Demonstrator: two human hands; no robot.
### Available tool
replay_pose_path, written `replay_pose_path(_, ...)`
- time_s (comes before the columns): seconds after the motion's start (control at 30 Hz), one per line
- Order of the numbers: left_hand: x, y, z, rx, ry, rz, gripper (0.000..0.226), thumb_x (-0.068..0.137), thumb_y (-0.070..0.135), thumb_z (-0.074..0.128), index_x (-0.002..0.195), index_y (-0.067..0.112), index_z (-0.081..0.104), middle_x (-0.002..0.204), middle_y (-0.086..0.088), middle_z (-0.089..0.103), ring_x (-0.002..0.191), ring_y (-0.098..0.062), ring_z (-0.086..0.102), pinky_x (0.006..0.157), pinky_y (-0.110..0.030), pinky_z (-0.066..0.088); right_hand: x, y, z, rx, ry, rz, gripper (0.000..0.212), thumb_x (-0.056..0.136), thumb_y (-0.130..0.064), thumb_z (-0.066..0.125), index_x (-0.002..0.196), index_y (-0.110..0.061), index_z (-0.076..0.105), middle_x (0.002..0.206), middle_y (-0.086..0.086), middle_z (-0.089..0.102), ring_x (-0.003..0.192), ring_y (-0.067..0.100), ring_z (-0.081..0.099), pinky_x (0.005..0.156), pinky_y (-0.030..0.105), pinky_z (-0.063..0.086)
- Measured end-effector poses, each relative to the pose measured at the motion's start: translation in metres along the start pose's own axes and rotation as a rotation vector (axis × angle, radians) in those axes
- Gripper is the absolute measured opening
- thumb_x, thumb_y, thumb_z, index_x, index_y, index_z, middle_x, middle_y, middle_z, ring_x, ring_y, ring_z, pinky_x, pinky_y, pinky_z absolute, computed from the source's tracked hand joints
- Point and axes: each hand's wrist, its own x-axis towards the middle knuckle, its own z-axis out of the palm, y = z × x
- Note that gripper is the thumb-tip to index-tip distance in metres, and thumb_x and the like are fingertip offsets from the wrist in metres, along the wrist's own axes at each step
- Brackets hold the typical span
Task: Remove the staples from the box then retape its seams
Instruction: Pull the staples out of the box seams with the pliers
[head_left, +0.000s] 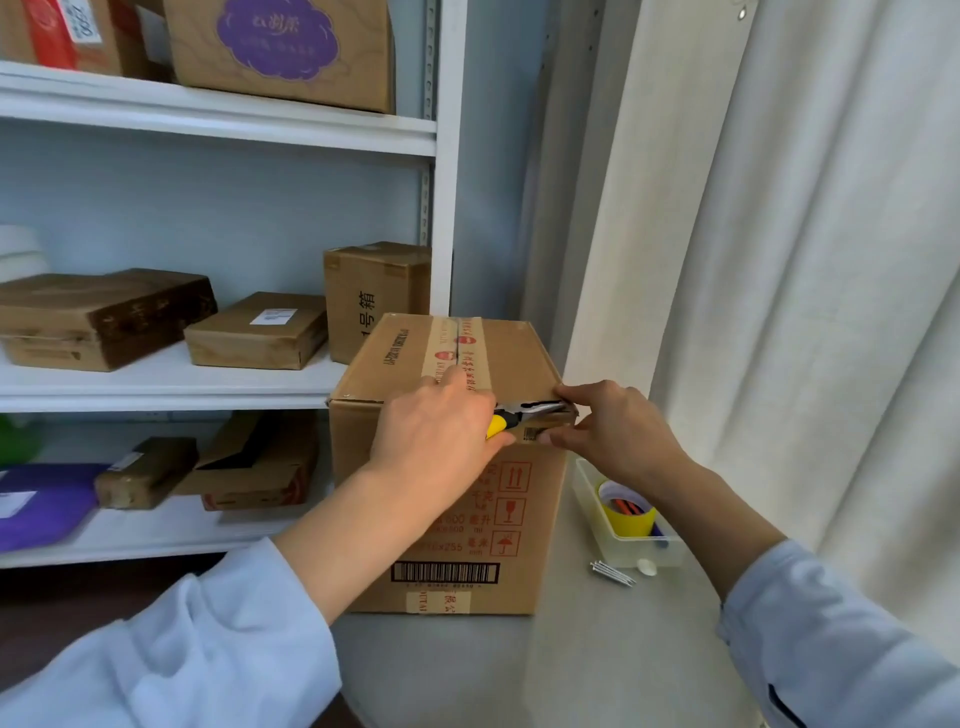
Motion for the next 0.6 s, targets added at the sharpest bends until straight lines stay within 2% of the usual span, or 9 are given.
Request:
replay_pose_path(0.1, 0.0, -0.011, 0.003, -0.052, -0.016, 0.013, 0.051, 0.091, 0.06, 0.041, 0.129, 0.028, 0.052, 0.127, -0.001, 0.05, 0.107, -0.021, 0.057, 0.076, -0.034, 0.051, -0.003, -0.007, 0.001, -0.066, 0.038, 0.009, 0.049, 0.08, -0.046, 0.07, 0.124, -0.026, 0.061, 0.102, 0.002, 0.069, 0.094, 0.021, 0.063, 0.075, 0.031, 0.049)
replay_pose_path(0.2, -0.002, -0.015, 0.005, -0.116, -0.027, 0.005, 0.056, 0.089, 0.064, 0.039, 0.134, 0.032, 0.049, 0.133, 0.001, 0.047, 0.111, -0.02, 0.056, 0.077, -0.033, 0.051, -0.003, -0.011, -0.001, -0.092, 0.048, 0.026, 0.055, 0.077, -0.05, 0.072, 0.125, -0.026, 0.06, 0.103, 0.001, 0.07, 0.094, 0.02, 0.063, 0.073, 0.031, 0.049)
replay_pose_path(0.27, -0.004, -0.016, 0.005, -0.156, -0.048, -0.01, 0.057, 0.088, 0.065, 0.038, 0.136, 0.035, 0.046, 0.132, 0.003, 0.047, 0.111, -0.018, 0.056, 0.076, -0.031, 0.051, 0.0, -0.011, -0.009, -0.124, 0.005, 0.037, 0.07, 0.075, -0.055, 0.072, 0.135, -0.028, 0.049, 0.113, -0.001, 0.067, 0.105, 0.021, 0.06, 0.074, 0.031, 0.045)
replay_pose_path(0.37, -0.003, -0.018, -0.002, -0.105, -0.058, 0.005, 0.055, 0.089, 0.064, 0.039, 0.135, 0.036, 0.047, 0.126, 0.003, 0.048, 0.108, -0.017, 0.055, 0.071, -0.029, 0.047, 0.004, -0.008, -0.02, -0.049, -0.146, 0.009, 0.09, 0.077, -0.051, 0.071, 0.149, -0.029, 0.023, 0.141, 0.001, 0.05, 0.129, 0.024, 0.046, 0.095, 0.037, 0.042)
replay_pose_path(0.43, 0.004, -0.02, -0.009, -0.043, -0.055, 0.036, 0.054, 0.088, 0.064, 0.041, 0.132, 0.033, 0.05, 0.12, 0.002, 0.05, 0.105, -0.017, 0.053, 0.067, -0.027, 0.043, 0.006, -0.006, -0.018, 0.036, -0.228, -0.015, 0.085, 0.079, -0.048, 0.071, 0.148, -0.022, 0.03, 0.143, 0.002, 0.048, 0.131, 0.023, 0.045, 0.104, 0.038, 0.038)
replay_pose_path(0.5, 0.013, -0.022, -0.014, -0.006, -0.071, 0.068, 0.055, 0.087, 0.065, 0.043, 0.131, 0.032, 0.051, 0.118, 0.001, 0.051, 0.105, -0.017, 0.052, 0.068, -0.027, 0.04, 0.006, -0.004, -0.014, 0.073, -0.24, -0.014, 0.081, 0.078, -0.048, 0.071, 0.145, -0.018, 0.036, 0.139, 0.001, 0.054, 0.125, 0.021, 0.051, 0.101, 0.036, 0.04)
replay_pose_path(0.6, 0.019, -0.026, -0.016, -0.027, -0.145, 0.096, 0.054, 0.086, 0.067, 0.043, 0.129, 0.035, 0.052, 0.113, 0.003, 0.05, 0.101, -0.016, 0.049, 0.071, -0.028, 0.041, 0.004, -0.002, -0.009, 0.088, -0.222, -0.015, 0.084, 0.078, -0.051, 0.07, 0.147, -0.019, 0.034, 0.138, 0.001, 0.054, 0.122, 0.021, 0.054, 0.1, 0.038, 0.044)
